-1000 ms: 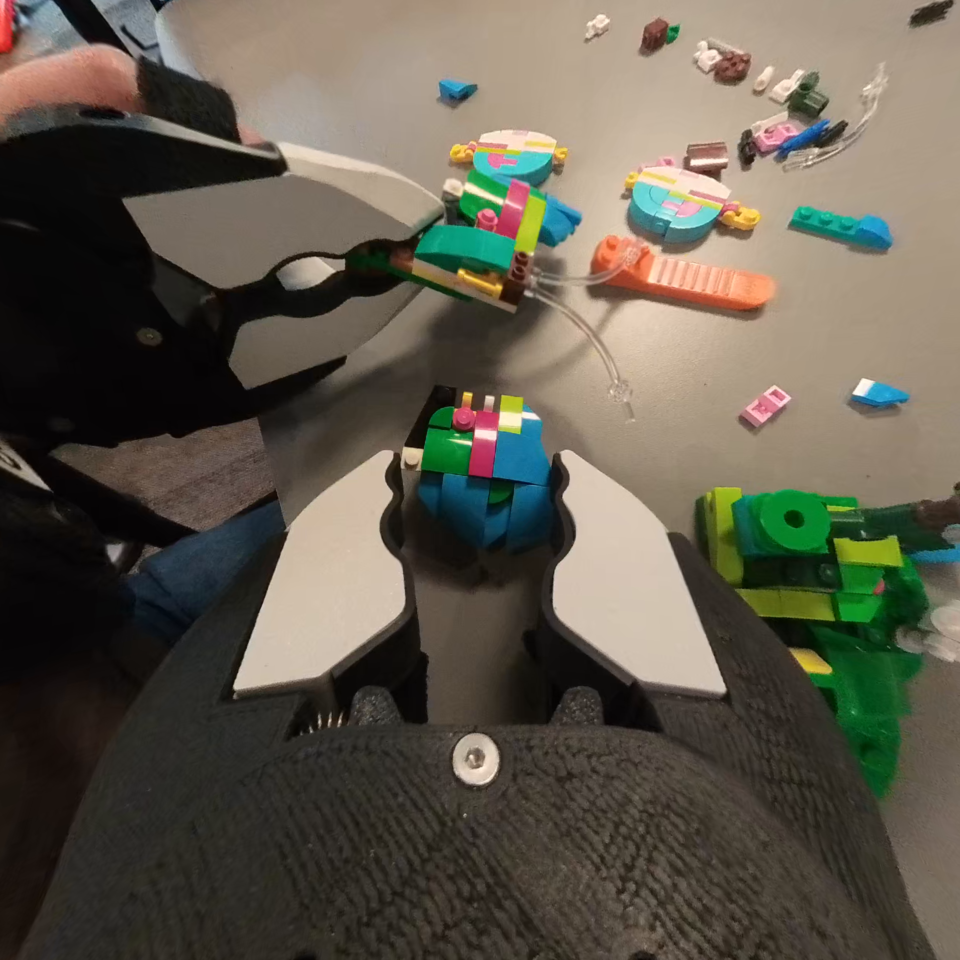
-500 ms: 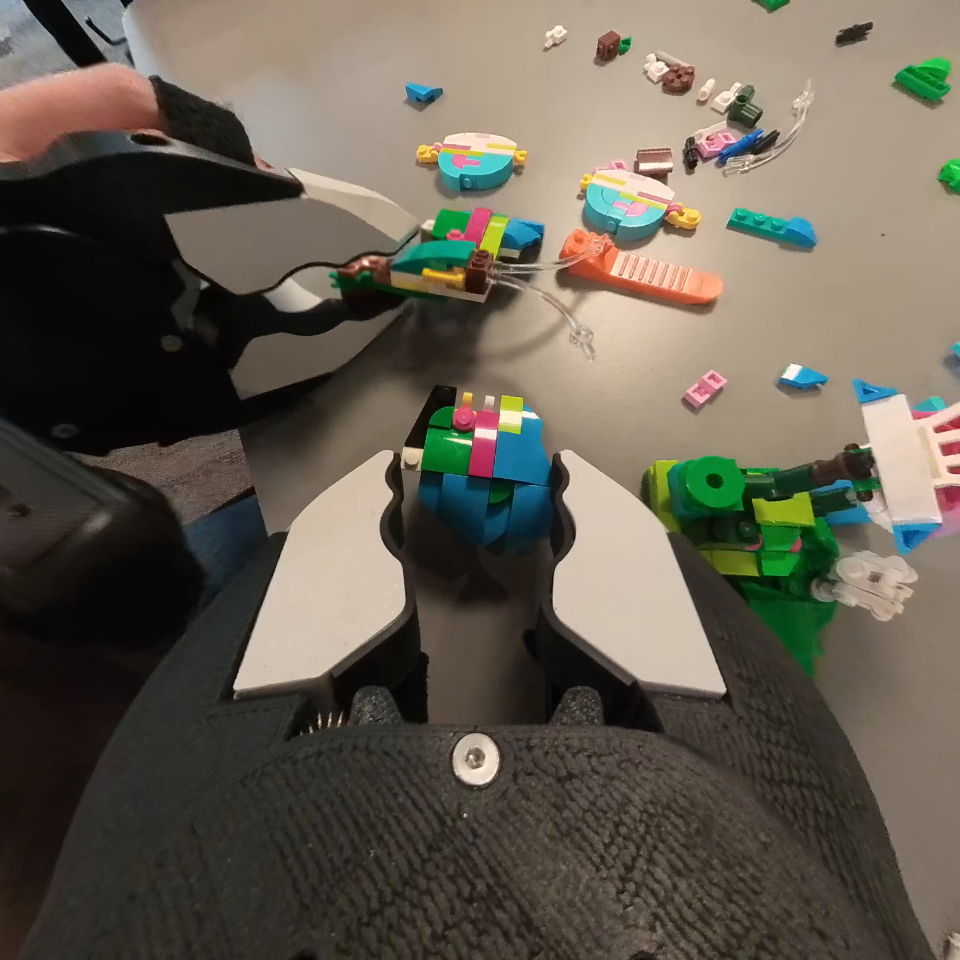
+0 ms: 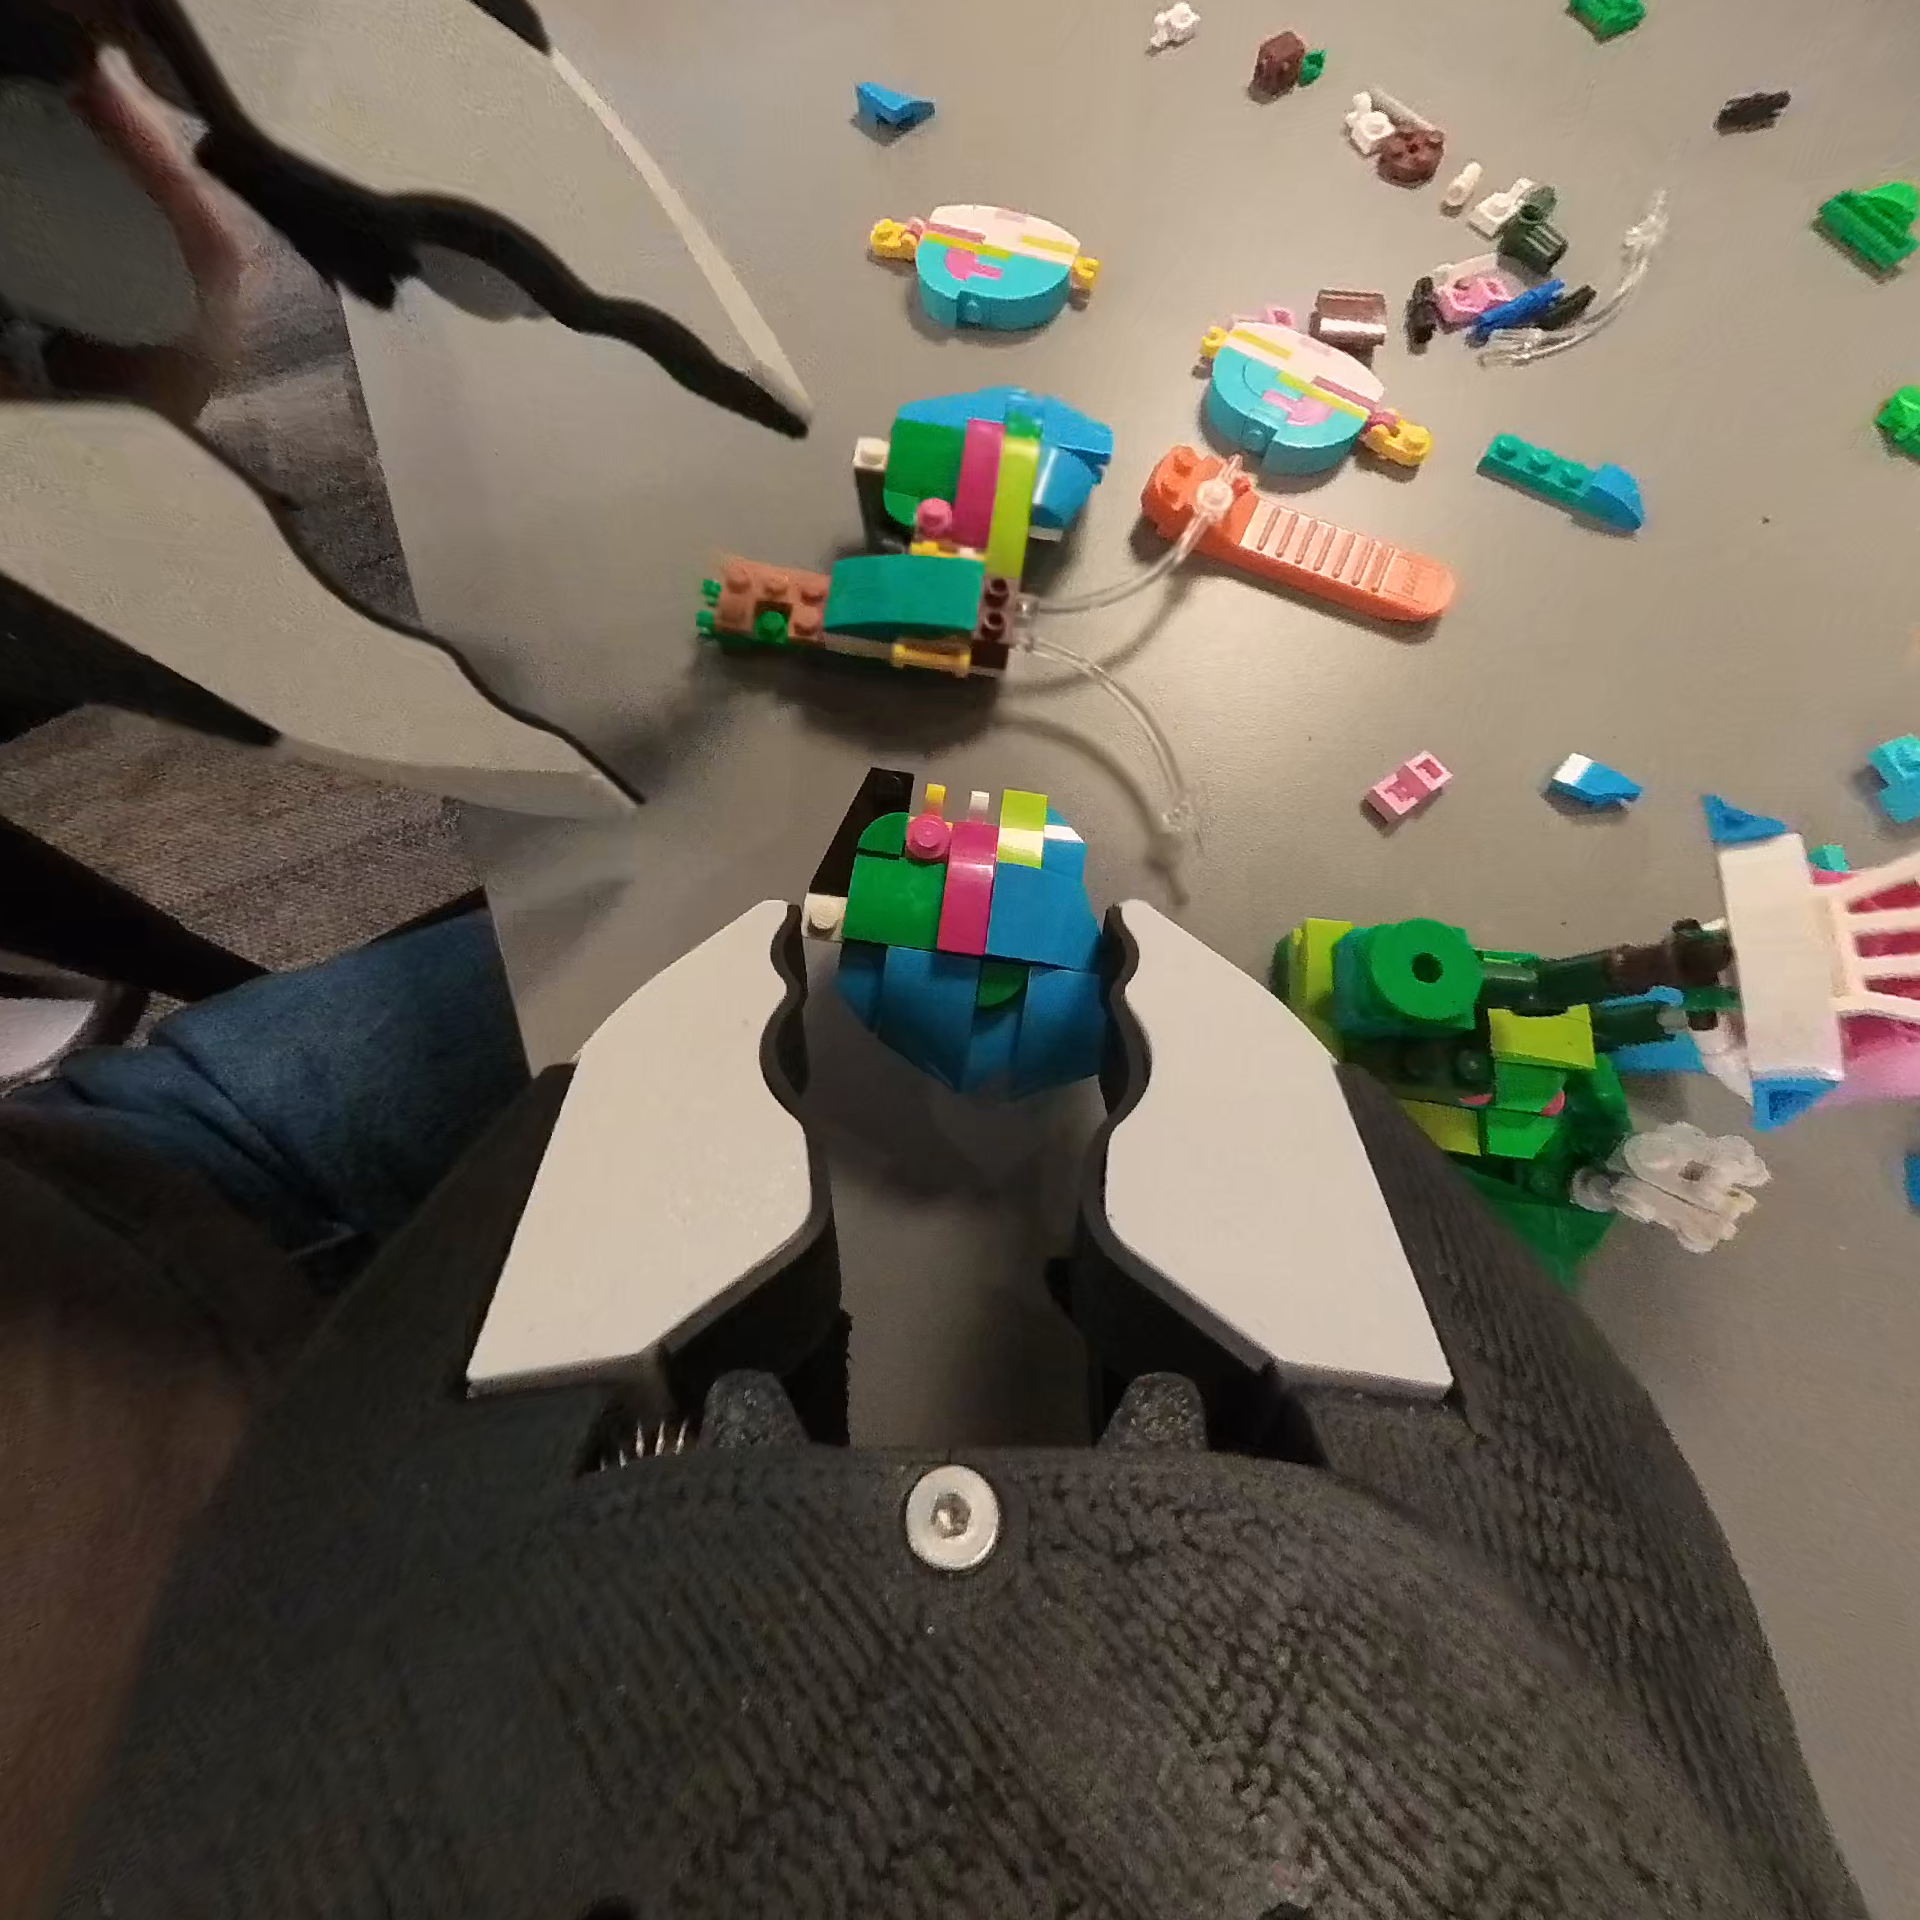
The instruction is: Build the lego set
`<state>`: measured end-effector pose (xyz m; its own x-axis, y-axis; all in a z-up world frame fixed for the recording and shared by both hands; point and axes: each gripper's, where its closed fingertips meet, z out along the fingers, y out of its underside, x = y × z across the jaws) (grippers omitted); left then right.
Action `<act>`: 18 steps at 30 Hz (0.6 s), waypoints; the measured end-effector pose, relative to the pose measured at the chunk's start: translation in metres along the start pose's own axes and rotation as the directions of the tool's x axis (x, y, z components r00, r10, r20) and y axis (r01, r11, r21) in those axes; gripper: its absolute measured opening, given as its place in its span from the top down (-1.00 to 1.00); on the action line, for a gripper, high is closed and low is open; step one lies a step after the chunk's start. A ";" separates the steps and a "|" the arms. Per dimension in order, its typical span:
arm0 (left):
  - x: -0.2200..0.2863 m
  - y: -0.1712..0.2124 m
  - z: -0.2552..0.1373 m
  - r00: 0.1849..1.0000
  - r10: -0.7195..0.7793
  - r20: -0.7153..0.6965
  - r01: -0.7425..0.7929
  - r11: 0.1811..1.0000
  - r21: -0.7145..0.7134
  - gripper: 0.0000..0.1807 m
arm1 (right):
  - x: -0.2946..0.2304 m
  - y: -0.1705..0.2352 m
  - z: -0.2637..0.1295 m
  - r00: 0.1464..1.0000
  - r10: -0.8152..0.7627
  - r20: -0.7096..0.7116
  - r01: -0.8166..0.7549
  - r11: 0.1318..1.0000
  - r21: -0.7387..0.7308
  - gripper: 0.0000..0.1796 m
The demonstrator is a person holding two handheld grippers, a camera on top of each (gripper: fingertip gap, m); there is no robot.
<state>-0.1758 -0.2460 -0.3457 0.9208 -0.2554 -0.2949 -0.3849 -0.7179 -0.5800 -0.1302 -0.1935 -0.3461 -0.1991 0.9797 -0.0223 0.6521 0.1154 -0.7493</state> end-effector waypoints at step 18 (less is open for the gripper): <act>0.021 -0.003 0.003 0.846 -0.372 -0.381 0.405 0.914 0.007 0.21 | -0.001 -0.001 0.008 0.995 -0.097 0.031 0.098 0.994 -0.053 0.40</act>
<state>-0.1555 -0.2476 -0.3525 0.9468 -0.1958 0.2554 0.0204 -0.7555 -0.6549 -0.1364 -0.1960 -0.3501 -0.2841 0.9583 0.0293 0.6672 0.2195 -0.7118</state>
